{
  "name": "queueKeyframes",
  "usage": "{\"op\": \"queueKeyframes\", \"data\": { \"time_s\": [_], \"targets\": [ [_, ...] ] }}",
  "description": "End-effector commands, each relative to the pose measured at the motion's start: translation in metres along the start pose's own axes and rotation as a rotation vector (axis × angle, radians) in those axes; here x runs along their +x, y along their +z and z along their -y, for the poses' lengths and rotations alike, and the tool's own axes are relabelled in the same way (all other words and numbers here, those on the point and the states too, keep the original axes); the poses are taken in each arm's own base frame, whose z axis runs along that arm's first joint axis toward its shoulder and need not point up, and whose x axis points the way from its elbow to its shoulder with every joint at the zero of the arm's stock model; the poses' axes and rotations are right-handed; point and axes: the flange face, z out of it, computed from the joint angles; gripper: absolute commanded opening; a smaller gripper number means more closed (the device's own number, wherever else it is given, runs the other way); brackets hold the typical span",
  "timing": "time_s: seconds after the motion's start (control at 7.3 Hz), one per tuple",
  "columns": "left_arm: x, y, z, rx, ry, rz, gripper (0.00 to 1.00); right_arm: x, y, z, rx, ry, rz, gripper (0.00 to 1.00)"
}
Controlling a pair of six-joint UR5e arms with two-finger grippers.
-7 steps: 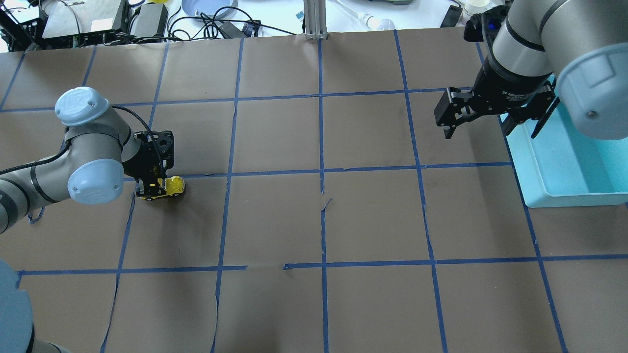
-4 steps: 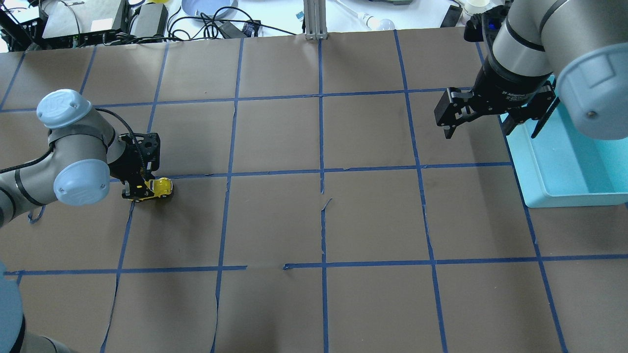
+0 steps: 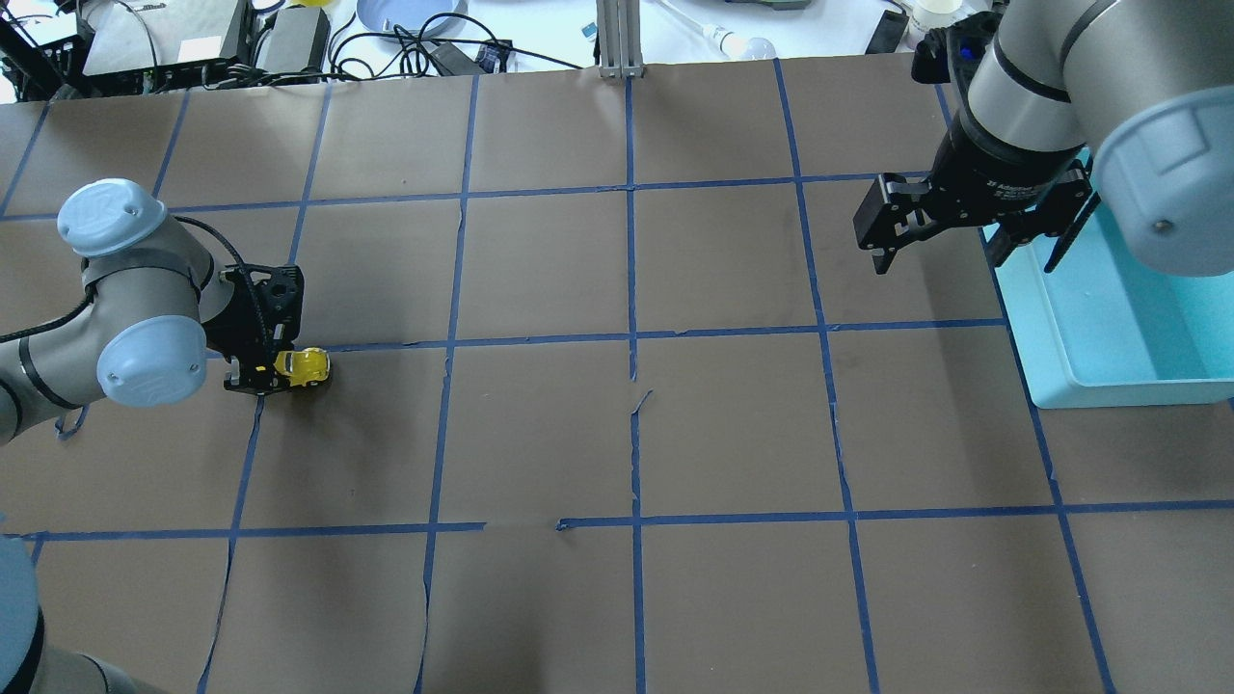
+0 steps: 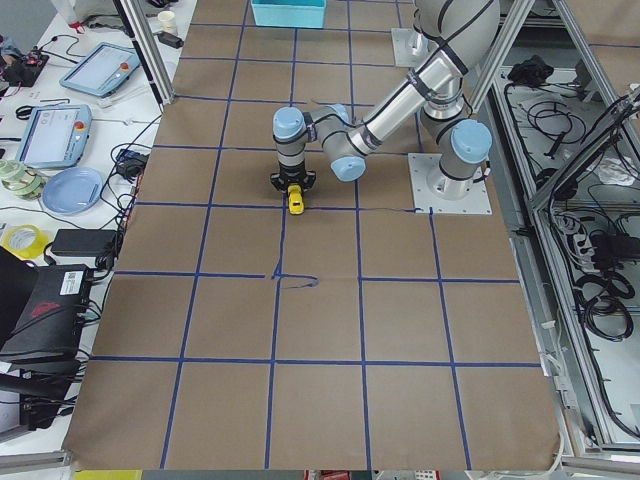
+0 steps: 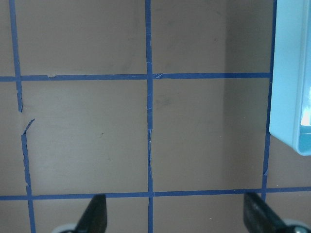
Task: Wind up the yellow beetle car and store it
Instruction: 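Push the yellow car with the left gripper toward the right arm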
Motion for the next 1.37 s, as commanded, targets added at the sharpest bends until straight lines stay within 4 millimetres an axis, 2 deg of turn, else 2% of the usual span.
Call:
{"op": "queueKeyframes", "data": {
  "time_s": [0.0, 0.41, 0.68, 0.96, 1.1, 1.23],
  "targets": [
    [0.000, 0.000, -0.001, -0.001, -0.009, 0.000, 0.99, 0.000, 0.000, 0.000, 0.000, 0.001, -0.001, 1.00],
    [-0.004, -0.006, -0.001, 0.001, -0.012, 0.015, 1.00, 0.000, 0.000, 0.000, 0.000, -0.001, -0.001, 1.00],
    [-0.008, -0.022, 0.002, 0.001, -0.045, 0.048, 0.99, 0.000, 0.001, 0.000, -0.002, -0.001, -0.001, 1.00],
    [-0.031, -0.071, 0.035, 0.107, -0.270, 0.048, 0.98, 0.000, 0.001, 0.001, -0.003, -0.001, -0.002, 1.00],
    [-0.049, -0.119, 0.071, 0.097, -0.301, 0.068, 0.99, 0.000, 0.002, 0.001, -0.005, -0.002, -0.002, 1.00],
    [-0.057, -0.166, 0.112, 0.095, -0.369, 0.015, 0.99, 0.001, 0.003, 0.002, -0.008, -0.002, -0.002, 1.00]
  ]
}}
